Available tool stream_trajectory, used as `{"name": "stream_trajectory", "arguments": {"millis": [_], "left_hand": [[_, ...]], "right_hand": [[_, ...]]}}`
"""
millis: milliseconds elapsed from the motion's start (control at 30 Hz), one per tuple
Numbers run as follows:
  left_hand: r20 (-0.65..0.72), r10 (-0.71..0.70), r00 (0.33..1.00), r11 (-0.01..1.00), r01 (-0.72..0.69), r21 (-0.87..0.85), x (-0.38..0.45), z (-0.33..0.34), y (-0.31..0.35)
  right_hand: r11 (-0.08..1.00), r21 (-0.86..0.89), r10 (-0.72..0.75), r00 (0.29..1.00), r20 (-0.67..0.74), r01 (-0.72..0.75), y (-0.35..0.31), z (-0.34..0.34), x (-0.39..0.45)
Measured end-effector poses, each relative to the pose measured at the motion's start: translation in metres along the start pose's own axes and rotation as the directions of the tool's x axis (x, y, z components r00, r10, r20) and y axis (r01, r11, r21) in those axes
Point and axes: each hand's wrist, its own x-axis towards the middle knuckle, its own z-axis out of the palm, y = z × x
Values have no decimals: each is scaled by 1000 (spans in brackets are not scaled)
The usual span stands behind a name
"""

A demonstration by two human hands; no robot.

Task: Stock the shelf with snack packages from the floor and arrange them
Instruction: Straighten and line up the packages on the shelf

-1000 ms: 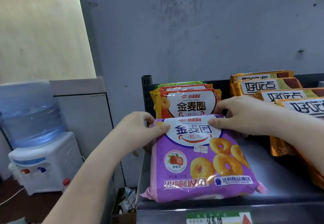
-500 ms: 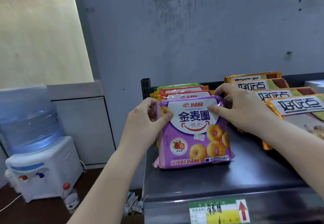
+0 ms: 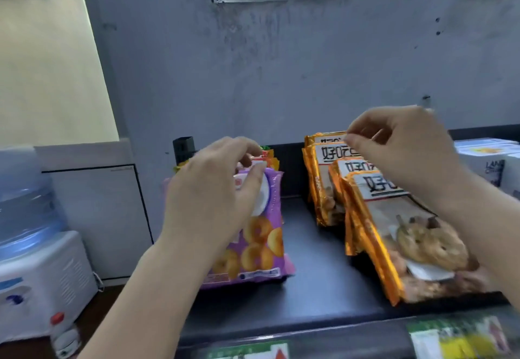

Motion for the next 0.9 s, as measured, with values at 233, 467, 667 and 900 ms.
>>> {"name": "stream_trajectory", "arguments": {"millis": [233, 467, 667, 900], "left_hand": [[166, -129, 978, 991, 121, 57, 43, 73, 65], [351, -475, 807, 879, 420, 223, 82, 139, 51], [375, -531, 760, 845, 509, 165, 79, 174, 36], [244, -491, 836, 839, 530, -126, 72, 176, 40]], "right_hand": [[997, 81, 4, 997, 74, -10, 111, -43, 49], [979, -17, 195, 910, 366, -203, 175, -10, 79], [964, -47, 258, 869, 422, -263, 186, 16, 82], [971, 54, 204, 926, 318, -232, 192, 18, 83]]}}
